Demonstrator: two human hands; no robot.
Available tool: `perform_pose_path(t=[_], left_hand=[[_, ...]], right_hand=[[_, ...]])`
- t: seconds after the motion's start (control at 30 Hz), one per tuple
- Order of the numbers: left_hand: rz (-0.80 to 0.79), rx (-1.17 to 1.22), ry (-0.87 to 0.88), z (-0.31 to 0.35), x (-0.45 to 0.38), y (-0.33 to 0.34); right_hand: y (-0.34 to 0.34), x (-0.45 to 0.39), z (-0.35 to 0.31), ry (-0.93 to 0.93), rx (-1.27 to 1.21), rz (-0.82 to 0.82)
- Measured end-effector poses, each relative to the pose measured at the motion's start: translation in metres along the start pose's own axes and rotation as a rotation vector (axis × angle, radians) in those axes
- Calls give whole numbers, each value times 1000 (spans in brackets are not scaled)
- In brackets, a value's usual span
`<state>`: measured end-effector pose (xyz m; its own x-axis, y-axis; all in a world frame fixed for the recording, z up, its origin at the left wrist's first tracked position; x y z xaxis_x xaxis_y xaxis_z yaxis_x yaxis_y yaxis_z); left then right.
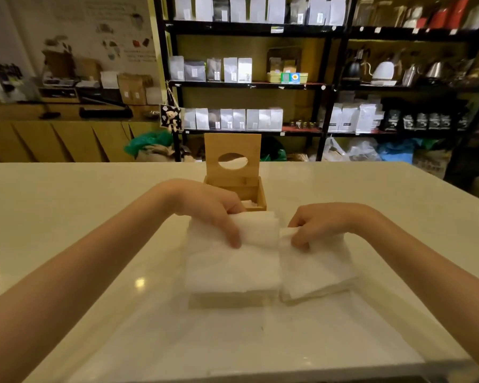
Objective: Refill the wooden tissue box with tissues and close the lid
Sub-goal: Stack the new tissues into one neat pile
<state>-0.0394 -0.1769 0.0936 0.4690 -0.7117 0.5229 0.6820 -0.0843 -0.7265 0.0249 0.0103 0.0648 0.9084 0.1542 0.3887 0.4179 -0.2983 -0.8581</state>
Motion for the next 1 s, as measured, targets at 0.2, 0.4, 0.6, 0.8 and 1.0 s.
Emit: perform_pose_path(t=[0.2,0.4,0.6,0.8,1.0], left_hand=[[-104,28,-79,-16,-25,20],[-142,12,-136,-20,-40,37],[-27,-20,-131,-24,-42,43],[197,-219,-113,-26,-40,49],[295,-133,-51,-23,-32,46]], right_hand=[[12,-7,9,16,-3,-58],[21,-15,13,-43,-12,-88],[28,-22,18,-85,-18,-38],[26,-20,24,-80,34,14],[22,-12,24,-122,-22,170]])
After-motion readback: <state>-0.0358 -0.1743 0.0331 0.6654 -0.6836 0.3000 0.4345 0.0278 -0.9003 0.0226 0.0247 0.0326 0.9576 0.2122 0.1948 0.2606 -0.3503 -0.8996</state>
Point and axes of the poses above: each hand's wrist, its own x-axis away from the middle knuckle, its own y-axis out of the palm, z = x × y, the point moved 1 cm from there along -x, towards the middle knuckle, and after that the axes turned 3 degrees about -y, right-handed, at the moved point
